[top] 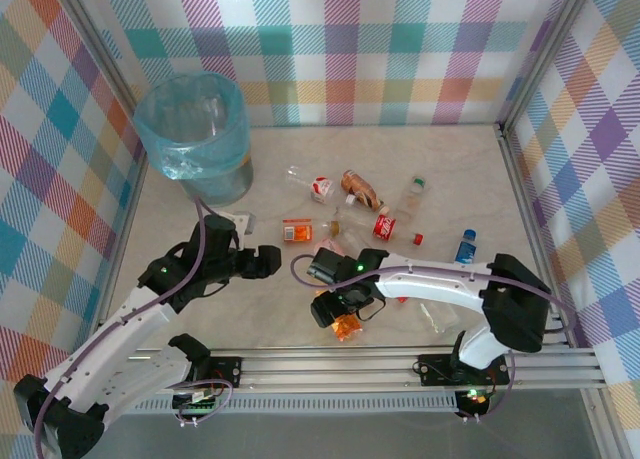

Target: Put the plastic bottles in the bin

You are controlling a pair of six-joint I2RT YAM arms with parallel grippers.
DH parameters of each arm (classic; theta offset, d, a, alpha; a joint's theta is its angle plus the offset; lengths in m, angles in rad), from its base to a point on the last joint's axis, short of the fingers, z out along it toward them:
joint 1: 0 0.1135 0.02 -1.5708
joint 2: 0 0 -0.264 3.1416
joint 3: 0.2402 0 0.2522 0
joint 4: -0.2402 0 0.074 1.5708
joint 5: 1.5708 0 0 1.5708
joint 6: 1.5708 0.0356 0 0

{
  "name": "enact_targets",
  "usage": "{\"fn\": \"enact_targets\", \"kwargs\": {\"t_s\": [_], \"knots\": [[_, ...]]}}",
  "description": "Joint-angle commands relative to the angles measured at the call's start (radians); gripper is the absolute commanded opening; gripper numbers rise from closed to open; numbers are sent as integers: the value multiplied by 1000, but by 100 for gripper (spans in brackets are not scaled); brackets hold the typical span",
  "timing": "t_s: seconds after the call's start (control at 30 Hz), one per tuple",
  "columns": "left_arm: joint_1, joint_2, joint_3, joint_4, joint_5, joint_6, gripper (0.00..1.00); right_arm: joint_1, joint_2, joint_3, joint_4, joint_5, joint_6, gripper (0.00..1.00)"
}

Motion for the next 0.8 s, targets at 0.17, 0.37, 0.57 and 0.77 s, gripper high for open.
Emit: {"fn": "enact_targets", "kwargs": {"t_s": [0.17,0.37,0.57,0.77], "knots": [[-12,-61,-32,-36,-45,-19,83,15,80,-5,30,26,32,81],[-12,-93,-35,-49,-69,-19,83,16,117,-4,39,27,39,73],[-12,-98,32,-79,-107,-4,84,17,88,23,19,17,22,57],[-12,-62,203,-85,-140,41,85,19,-13,96,-33,-14,11,52]]}}
